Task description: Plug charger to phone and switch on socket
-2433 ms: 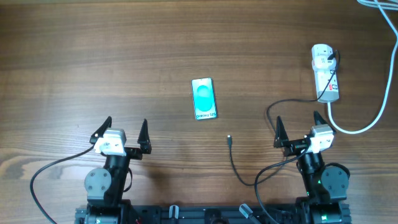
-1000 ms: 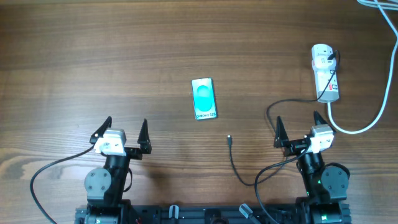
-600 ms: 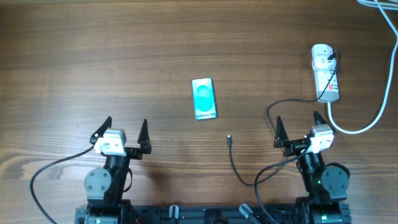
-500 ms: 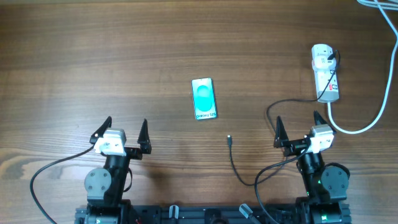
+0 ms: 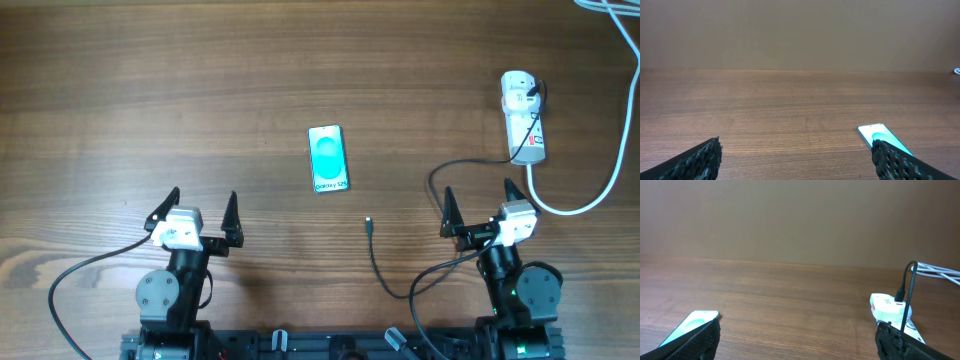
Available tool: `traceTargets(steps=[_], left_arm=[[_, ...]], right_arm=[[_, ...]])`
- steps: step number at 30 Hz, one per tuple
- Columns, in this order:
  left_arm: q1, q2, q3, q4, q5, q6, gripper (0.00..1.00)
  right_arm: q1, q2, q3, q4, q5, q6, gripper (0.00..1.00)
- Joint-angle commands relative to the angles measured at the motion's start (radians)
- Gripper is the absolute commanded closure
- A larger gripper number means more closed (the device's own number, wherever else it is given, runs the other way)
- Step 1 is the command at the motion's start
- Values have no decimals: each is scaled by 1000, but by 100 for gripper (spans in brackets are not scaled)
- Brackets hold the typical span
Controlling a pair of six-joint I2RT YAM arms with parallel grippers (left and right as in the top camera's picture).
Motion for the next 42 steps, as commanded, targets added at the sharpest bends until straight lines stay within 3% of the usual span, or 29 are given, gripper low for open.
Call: traceTargets(steps=[1, 37, 42], left_arm=[[-5, -11, -10, 1, -13, 12, 0], [-5, -11, -10, 8, -20, 15, 0], [-6, -11, -10, 31, 55, -19, 0]], right_arm=[[-3, -3, -2, 4, -1, 8, 0], [-3, -3, -2, 4, -1, 8, 0], [-3, -3, -2, 4, -1, 8, 0]])
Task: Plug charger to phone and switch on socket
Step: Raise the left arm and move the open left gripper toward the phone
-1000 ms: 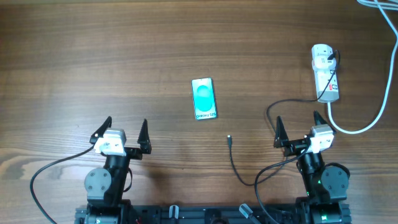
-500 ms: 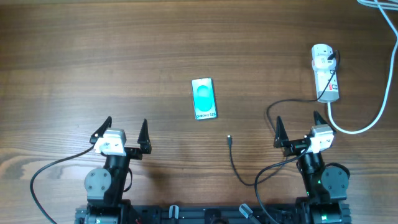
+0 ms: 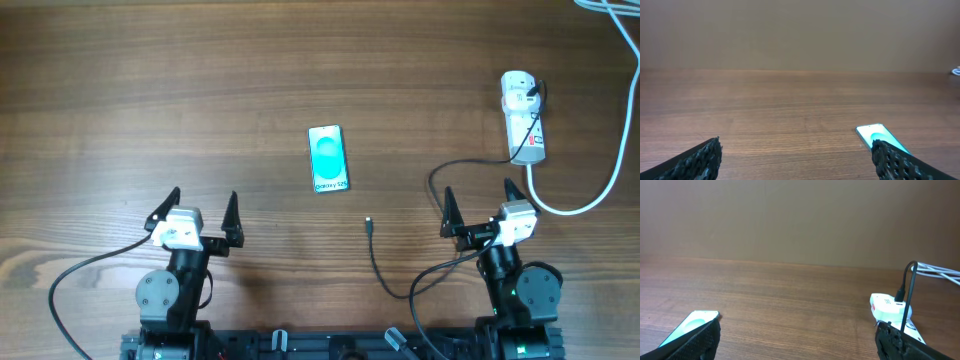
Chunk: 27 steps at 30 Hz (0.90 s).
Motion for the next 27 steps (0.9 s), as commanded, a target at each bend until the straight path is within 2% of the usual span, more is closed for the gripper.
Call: traceTargets(steps=[1, 6, 9, 14, 16, 20, 27], left_arm=[[-6, -11, -10, 42, 67, -14, 0], [-6, -11, -8, 293, 319, -42, 0], [-6, -11, 16, 393, 306, -161, 0], [-6, 37, 140, 363, 306, -197, 0], [-6, 91, 223, 307, 306, -197, 0], [-6, 288, 461, 93, 308, -189, 0], [-6, 727, 981, -530, 348, -189, 0]], right_arm=[[-3, -3, -2, 4, -1, 7, 0], [-3, -3, -2, 4, -1, 8, 0], [-3, -3, -2, 4, -1, 8, 0], [-3, -3, -2, 4, -1, 7, 0], [-3, -3, -2, 4, -1, 7, 0], [-3, -3, -2, 4, -1, 7, 0], [-3, -3, -2, 4, -1, 7, 0]])
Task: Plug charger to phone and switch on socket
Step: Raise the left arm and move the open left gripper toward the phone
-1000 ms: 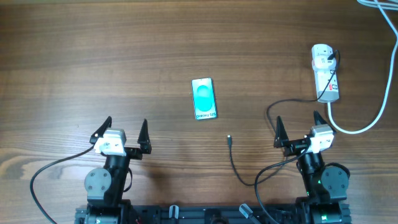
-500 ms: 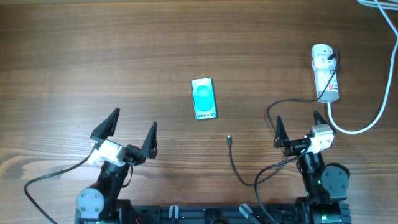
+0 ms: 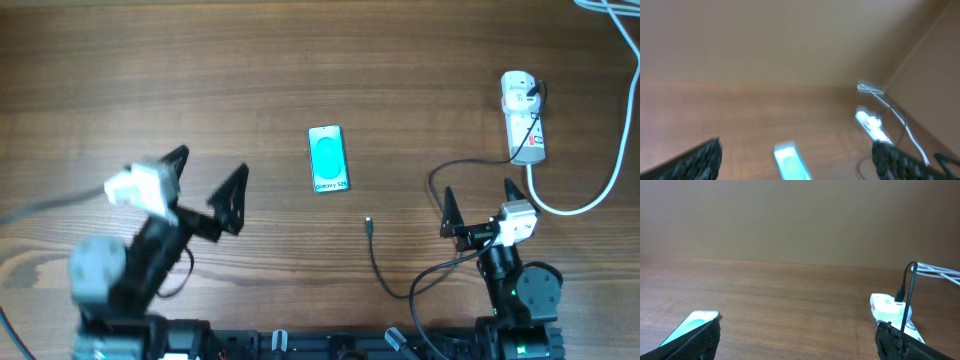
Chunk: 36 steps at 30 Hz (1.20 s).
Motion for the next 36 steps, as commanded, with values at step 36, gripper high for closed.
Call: traceTargets(steps=[36], left_arm=[[-182, 537, 395, -590, -48, -145, 0]], right_arm=[[-3, -4, -2, 2, -1, 7, 0]])
